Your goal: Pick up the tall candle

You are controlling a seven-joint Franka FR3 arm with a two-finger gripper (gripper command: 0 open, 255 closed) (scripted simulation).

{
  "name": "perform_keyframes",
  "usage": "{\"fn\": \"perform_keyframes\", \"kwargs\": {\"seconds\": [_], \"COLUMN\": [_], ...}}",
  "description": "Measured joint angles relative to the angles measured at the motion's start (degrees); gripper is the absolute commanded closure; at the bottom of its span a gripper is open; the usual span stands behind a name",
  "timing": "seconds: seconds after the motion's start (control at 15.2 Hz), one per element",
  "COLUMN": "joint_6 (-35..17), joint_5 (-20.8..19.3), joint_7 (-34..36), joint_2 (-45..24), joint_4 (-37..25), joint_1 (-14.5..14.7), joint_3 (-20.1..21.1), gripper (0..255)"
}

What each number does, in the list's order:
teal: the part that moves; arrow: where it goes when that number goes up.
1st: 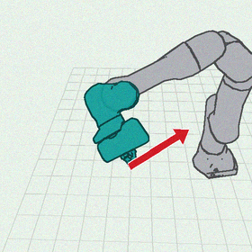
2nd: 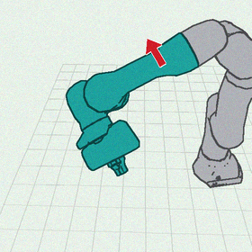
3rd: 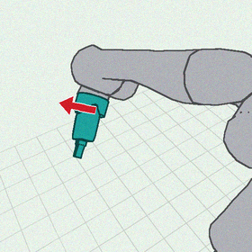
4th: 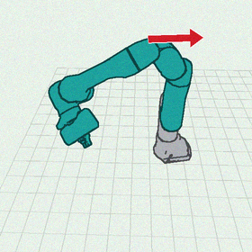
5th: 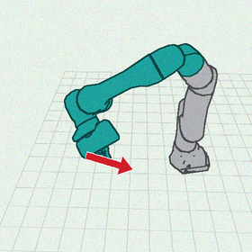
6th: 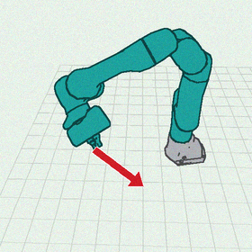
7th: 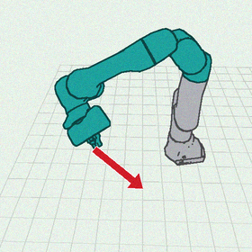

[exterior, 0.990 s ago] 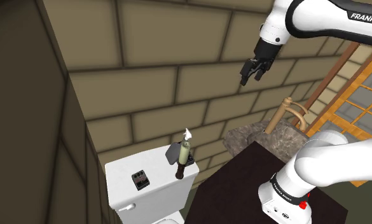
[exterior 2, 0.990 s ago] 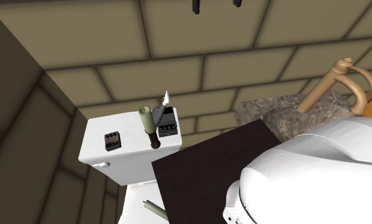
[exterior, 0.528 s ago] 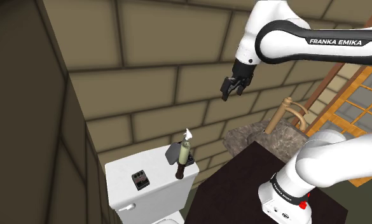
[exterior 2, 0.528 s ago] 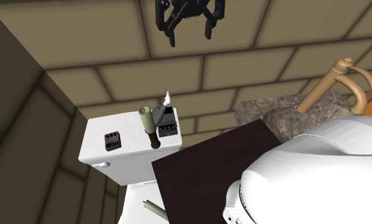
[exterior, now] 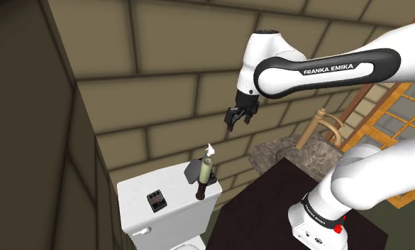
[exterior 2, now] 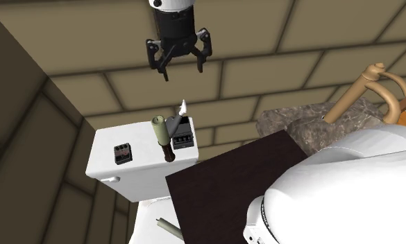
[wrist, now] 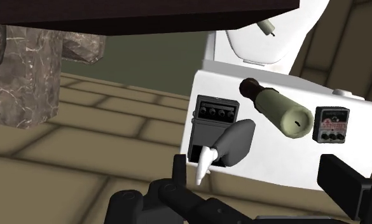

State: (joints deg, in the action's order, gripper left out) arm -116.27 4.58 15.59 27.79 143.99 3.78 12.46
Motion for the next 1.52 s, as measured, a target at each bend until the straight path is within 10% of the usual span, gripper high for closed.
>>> {"fn": "perform_keyframes", "kwargs": {"seconds": [1.45,1.52], "joint_6": [-25.01,-25.27], "joint_5": [-6.42,-6.52], "joint_7": [13.99,14.06], "joint_2": [-34.18,-34.36], "joint_4": [-3.72,-3.63], "joint_1": [2.67,2.68], "joint_3": [7.96,7.93], "gripper": [0,255]}}
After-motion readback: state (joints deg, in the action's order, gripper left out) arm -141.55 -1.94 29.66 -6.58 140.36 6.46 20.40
